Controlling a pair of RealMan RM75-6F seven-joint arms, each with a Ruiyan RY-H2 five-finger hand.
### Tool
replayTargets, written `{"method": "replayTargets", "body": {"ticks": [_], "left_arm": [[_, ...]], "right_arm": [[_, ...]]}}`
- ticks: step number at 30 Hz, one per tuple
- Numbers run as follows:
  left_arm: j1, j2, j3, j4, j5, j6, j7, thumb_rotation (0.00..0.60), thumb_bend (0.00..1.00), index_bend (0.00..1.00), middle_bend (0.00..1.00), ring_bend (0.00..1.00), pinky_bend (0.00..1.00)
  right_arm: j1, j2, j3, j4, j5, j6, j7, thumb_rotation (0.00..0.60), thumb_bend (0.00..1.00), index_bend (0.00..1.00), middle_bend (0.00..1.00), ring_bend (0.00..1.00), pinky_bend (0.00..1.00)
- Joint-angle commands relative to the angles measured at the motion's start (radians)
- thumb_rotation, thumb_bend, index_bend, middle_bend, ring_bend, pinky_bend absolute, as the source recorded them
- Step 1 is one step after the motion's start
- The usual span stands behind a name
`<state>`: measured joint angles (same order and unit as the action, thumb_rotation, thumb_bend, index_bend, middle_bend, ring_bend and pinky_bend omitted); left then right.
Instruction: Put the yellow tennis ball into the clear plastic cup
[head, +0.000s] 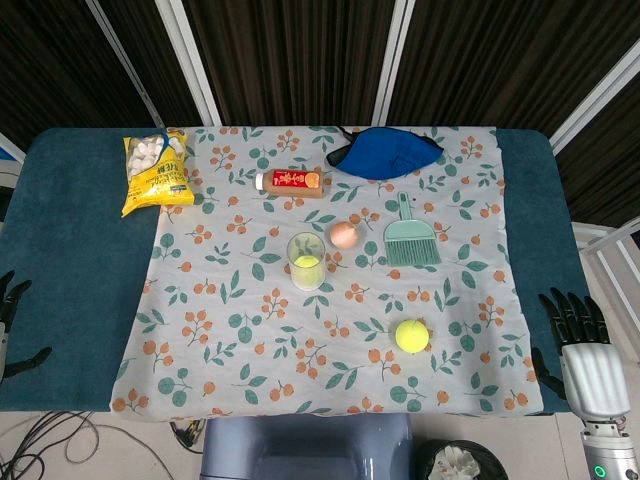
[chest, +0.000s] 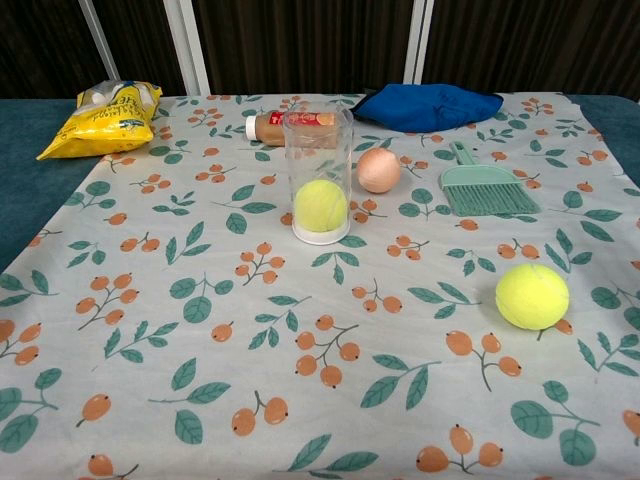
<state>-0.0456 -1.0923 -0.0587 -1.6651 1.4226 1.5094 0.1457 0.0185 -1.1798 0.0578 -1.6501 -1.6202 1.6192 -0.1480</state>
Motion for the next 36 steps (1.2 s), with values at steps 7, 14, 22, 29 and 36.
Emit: {"method": "replayTargets", "body": {"ticks": [7, 14, 22, 29, 36], "left_arm": [[0.002, 0.003, -0.002, 0.0, -0.003, 0.003, -0.005, 0.6, 0.0, 0.13, 0.0, 0.01, 0.06], [0.004, 0.006, -0.004, 0.0, -0.004, 0.007, -0.012, 0.6, 0.0, 0.13, 0.0, 0.01, 0.06], [0.004, 0.007, -0.006, 0.001, -0.007, 0.006, -0.013, 0.6, 0.0, 0.13, 0.0, 0.01, 0.06], [0.009, 0.02, -0.007, -0.008, -0.009, 0.01, -0.041, 0.6, 0.0, 0.13, 0.0, 0.01, 0.06], [0.012, 0.028, -0.008, -0.007, -0.008, 0.013, -0.057, 0.6, 0.0, 0.13, 0.0, 0.01, 0.06]], "right_arm": [[-0.002, -0.001, 0.002, -0.001, 0.003, 0.003, -0.004, 0.6, 0.5, 0.09, 0.07, 0.04, 0.0], [0.005, 0.027, -0.022, -0.012, -0.019, -0.027, 0.02, 0.6, 0.5, 0.09, 0.07, 0.02, 0.0], [0.013, 0.047, -0.032, -0.017, -0.026, -0.046, 0.061, 0.6, 0.5, 0.08, 0.07, 0.02, 0.0], [0.013, 0.059, -0.044, -0.04, -0.031, -0.055, 0.092, 0.6, 0.5, 0.06, 0.06, 0.01, 0.0], [0.042, 0.073, -0.052, -0.055, -0.059, -0.094, 0.123, 0.6, 0.48, 0.05, 0.06, 0.01, 0.0]]}}
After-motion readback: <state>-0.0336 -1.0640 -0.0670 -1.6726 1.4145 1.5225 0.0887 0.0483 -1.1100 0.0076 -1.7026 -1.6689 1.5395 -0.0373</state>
